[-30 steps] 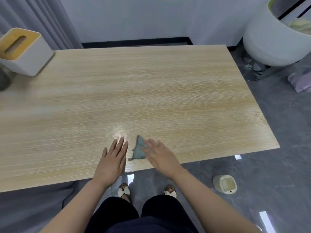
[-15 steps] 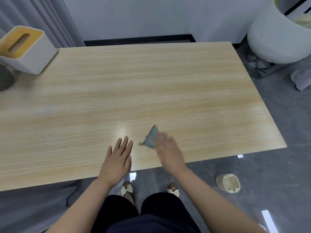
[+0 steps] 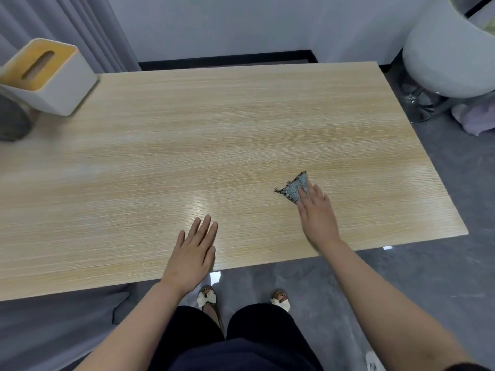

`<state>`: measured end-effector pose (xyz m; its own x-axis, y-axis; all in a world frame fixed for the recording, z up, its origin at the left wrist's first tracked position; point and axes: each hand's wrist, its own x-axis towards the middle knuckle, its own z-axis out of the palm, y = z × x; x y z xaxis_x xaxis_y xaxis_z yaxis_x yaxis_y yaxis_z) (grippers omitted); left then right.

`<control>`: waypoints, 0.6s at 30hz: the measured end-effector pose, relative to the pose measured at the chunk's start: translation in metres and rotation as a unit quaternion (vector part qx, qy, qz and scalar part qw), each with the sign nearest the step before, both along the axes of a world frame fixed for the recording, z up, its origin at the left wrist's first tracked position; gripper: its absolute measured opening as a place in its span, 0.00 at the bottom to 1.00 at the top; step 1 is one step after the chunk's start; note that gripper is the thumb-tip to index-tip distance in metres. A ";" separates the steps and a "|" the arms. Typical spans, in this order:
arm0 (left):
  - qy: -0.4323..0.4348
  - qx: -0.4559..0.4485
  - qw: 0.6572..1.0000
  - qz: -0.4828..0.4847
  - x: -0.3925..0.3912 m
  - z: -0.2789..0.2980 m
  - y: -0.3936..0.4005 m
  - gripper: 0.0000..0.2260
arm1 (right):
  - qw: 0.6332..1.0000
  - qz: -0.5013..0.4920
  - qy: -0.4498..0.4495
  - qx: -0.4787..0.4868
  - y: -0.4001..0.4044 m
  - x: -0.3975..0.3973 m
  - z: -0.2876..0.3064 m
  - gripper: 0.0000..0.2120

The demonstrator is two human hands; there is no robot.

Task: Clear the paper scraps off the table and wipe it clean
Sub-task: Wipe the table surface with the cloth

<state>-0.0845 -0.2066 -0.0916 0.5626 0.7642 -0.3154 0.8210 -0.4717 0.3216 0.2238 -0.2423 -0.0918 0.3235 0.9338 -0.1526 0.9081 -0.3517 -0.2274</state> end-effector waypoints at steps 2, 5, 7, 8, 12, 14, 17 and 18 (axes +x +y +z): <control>-0.006 0.001 1.000 -0.001 0.000 0.000 0.000 0.29 | 0.999 -0.039 0.001 0.007 -0.003 -0.019 -0.001 0.22; -0.004 0.006 1.000 -0.006 0.000 0.000 0.000 0.29 | 0.999 0.015 -0.031 0.011 -0.016 -0.067 -0.002 0.25; 0.000 0.008 1.000 -0.010 -0.001 -0.001 0.000 0.29 | 0.997 0.079 -0.015 0.000 -0.026 -0.104 -0.001 0.28; -0.003 0.011 1.000 -0.009 -0.001 -0.002 0.000 0.29 | 0.993 0.119 0.004 0.008 -0.031 -0.119 -0.002 0.27; -0.015 0.016 1.000 -0.012 -0.001 -0.004 0.000 0.29 | 0.959 0.278 0.056 0.006 -0.037 -0.133 -0.009 0.19; -0.015 0.013 1.000 -0.011 -0.001 -0.004 0.000 0.29 | 0.945 0.326 0.038 -0.003 -0.028 -0.113 -0.008 0.20; -0.018 0.014 1.000 -0.006 -0.001 -0.002 0.000 0.28 | 0.965 0.262 0.020 0.017 -0.003 -0.070 0.001 0.21; -0.013 0.011 1.000 -0.007 -0.001 -0.002 0.000 0.28 | 0.977 0.210 0.016 0.013 0.006 -0.053 0.003 0.22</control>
<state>-0.0853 -0.2067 -0.0931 0.5810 0.7625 -0.2847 0.8059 -0.4903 0.3319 0.1710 -0.2366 -0.0891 -0.0938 0.9871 -0.1298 0.9635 0.0572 -0.2614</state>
